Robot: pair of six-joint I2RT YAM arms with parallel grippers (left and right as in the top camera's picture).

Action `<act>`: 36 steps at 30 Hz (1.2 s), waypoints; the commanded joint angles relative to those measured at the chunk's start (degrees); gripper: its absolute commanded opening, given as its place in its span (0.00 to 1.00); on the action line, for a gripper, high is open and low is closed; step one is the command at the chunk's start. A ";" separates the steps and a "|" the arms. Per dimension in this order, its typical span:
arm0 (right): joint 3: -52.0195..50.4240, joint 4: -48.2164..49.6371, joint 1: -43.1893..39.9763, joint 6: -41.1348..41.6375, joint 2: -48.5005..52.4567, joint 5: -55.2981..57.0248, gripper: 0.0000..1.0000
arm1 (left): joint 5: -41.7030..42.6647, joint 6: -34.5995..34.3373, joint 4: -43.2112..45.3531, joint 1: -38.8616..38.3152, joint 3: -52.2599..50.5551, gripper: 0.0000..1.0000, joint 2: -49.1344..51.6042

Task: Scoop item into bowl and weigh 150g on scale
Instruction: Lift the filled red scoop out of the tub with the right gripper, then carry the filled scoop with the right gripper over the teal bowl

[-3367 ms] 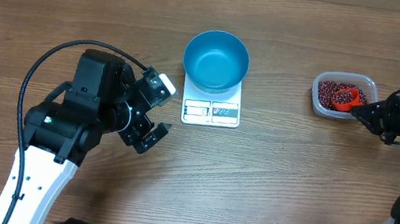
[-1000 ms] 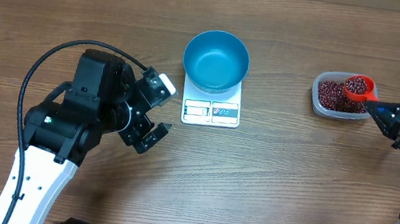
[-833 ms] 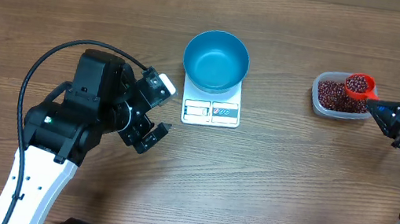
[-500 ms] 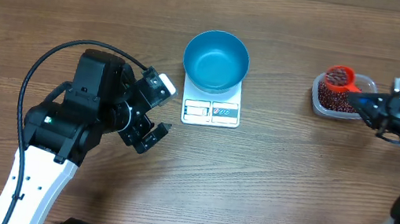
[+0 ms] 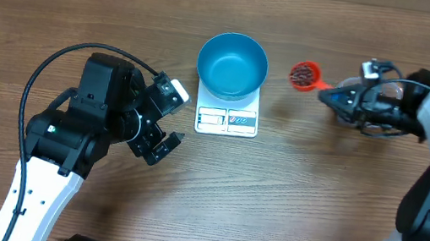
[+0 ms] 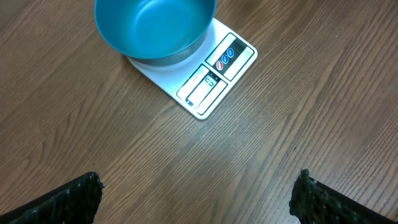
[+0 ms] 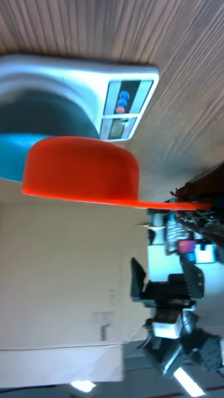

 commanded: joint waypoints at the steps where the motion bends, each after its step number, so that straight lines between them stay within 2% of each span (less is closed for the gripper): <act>1: -0.11 1.77 3.17 1.95 0.02 -2.49 0.04 | -0.20 -0.61 0.20 0.28 1.40 1.00 0.20; 13: -0.11 18.32 13.09 17.27 0.02 -2.14 0.04 | -0.20 -0.61 0.20 0.28 1.40 1.00 0.20; 19: -0.11 29.07 17.11 24.30 0.02 3.78 0.04 | -0.20 -0.61 0.20 0.28 1.40 1.00 0.20; 23: -0.11 35.50 19.17 24.63 0.02 7.76 0.04 | -0.20 -0.61 0.20 0.28 1.40 1.00 0.20; 29: -0.11 40.19 20.98 24.15 0.02 20.81 0.04 | -0.20 -0.61 0.20 0.28 1.40 1.00 0.20; 36: -0.11 40.37 21.22 16.57 0.02 22.34 0.04 | -0.20 -0.61 0.20 0.28 1.40 1.00 0.20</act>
